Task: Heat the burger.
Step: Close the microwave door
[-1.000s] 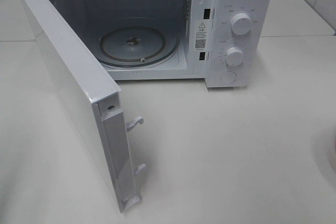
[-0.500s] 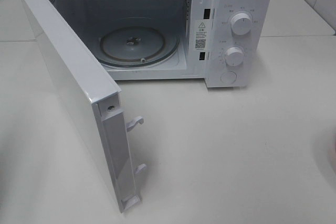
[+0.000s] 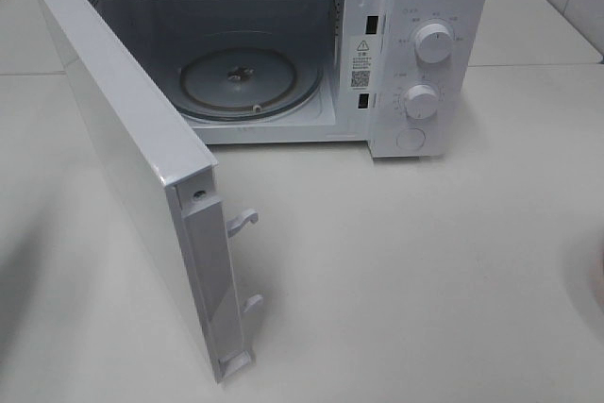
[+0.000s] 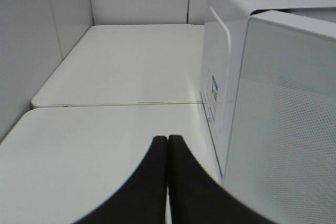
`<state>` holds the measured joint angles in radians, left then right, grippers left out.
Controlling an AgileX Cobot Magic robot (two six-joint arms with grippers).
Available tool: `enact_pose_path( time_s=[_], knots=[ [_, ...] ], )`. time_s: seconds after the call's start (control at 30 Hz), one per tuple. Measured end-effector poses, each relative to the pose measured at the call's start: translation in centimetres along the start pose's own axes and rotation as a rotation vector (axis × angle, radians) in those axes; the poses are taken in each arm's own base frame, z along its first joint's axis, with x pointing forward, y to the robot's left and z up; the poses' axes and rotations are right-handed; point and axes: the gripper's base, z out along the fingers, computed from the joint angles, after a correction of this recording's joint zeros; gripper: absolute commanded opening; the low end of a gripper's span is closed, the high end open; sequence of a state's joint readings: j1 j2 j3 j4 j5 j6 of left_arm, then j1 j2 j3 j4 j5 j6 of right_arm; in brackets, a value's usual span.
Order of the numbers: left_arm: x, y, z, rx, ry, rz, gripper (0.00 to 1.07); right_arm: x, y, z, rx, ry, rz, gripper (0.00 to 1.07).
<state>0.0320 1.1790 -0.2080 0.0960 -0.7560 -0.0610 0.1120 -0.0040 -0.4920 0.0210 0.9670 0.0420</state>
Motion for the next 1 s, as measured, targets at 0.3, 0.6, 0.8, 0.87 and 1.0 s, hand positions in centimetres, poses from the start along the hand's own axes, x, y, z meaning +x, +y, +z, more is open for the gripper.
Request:
enact_pose_path(
  time_s=[0.3, 0.6, 0.8, 0.87, 1.0],
  knots=[
    [3.6, -1.6, 3.5, 0.195, 0.044, -0.004, 0.0, 0.0, 0.0, 0.0, 0.0, 0.0, 0.0, 0.76],
    [4.3, -2.7, 6.0, 0.268, 0.06, 0.007, 0.0, 0.0, 0.0, 0.0, 0.0, 0.0, 0.0, 0.76],
    [4.3, -4.6, 7.7, 0.332, 0.068, 0.019, 0.0, 0.0, 0.0, 0.0, 0.0, 0.0, 0.001, 0.76],
    [4.3, -5.2, 8.2, 0.343, 0.067, 0.017, 0.0, 0.0, 0.0, 0.0, 0.0, 0.0, 0.001, 0.76],
    [4.3, -6.2, 8.9, 0.339, 0.095, 0.012, 0.0, 0.0, 0.0, 0.0, 0.0, 0.0, 0.001, 0.76]
  ],
)
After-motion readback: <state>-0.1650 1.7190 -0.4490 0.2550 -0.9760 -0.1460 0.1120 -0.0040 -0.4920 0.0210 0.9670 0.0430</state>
